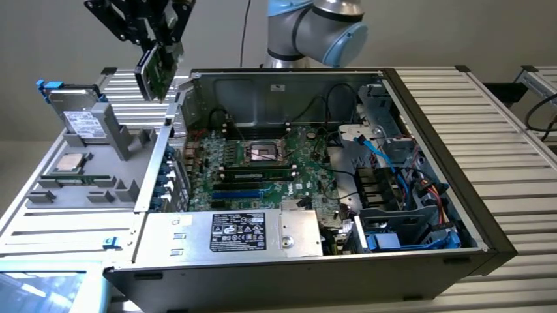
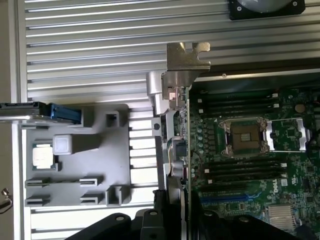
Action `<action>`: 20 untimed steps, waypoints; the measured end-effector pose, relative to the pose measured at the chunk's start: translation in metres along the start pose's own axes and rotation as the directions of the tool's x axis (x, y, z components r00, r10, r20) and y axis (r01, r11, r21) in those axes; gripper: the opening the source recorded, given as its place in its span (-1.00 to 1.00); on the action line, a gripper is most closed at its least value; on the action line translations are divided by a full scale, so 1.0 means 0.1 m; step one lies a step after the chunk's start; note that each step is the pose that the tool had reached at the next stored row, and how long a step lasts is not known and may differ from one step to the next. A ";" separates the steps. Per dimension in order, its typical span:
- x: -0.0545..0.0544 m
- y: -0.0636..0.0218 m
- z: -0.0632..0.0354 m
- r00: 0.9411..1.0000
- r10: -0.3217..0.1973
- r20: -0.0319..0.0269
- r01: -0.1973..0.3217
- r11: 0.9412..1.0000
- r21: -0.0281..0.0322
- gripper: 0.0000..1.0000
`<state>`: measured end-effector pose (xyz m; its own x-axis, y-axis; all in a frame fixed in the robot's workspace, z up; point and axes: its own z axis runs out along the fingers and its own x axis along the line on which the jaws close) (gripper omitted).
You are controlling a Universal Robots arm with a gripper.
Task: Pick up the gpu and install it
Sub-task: 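Pick up the gpu and move the gpu toward the slot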
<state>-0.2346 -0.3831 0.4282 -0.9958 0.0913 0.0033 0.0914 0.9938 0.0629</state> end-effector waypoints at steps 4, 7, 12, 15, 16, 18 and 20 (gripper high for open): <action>-0.18 0.014 0.010 1.000 0.000 0.000 0.000 1.000 0.000 -0.43; -0.32 0.024 0.039 1.000 0.000 0.000 0.000 1.000 0.000 -0.43; -0.55 0.035 0.114 1.000 0.000 0.000 0.000 1.000 0.000 -0.43; -0.68 0.034 0.167 1.000 0.000 0.000 0.000 1.000 0.000 -0.43; -0.73 0.032 0.183 1.000 0.000 0.000 0.000 1.000 0.000 -0.43; -0.80 0.025 0.216 1.000 0.000 0.000 0.000 1.000 0.000 -0.43; -0.88 0.015 0.251 1.000 0.000 0.000 0.000 1.000 0.000 -0.43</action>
<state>-0.1467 -0.3880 0.4030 -0.9958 0.0913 0.0037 0.0914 0.9938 0.0629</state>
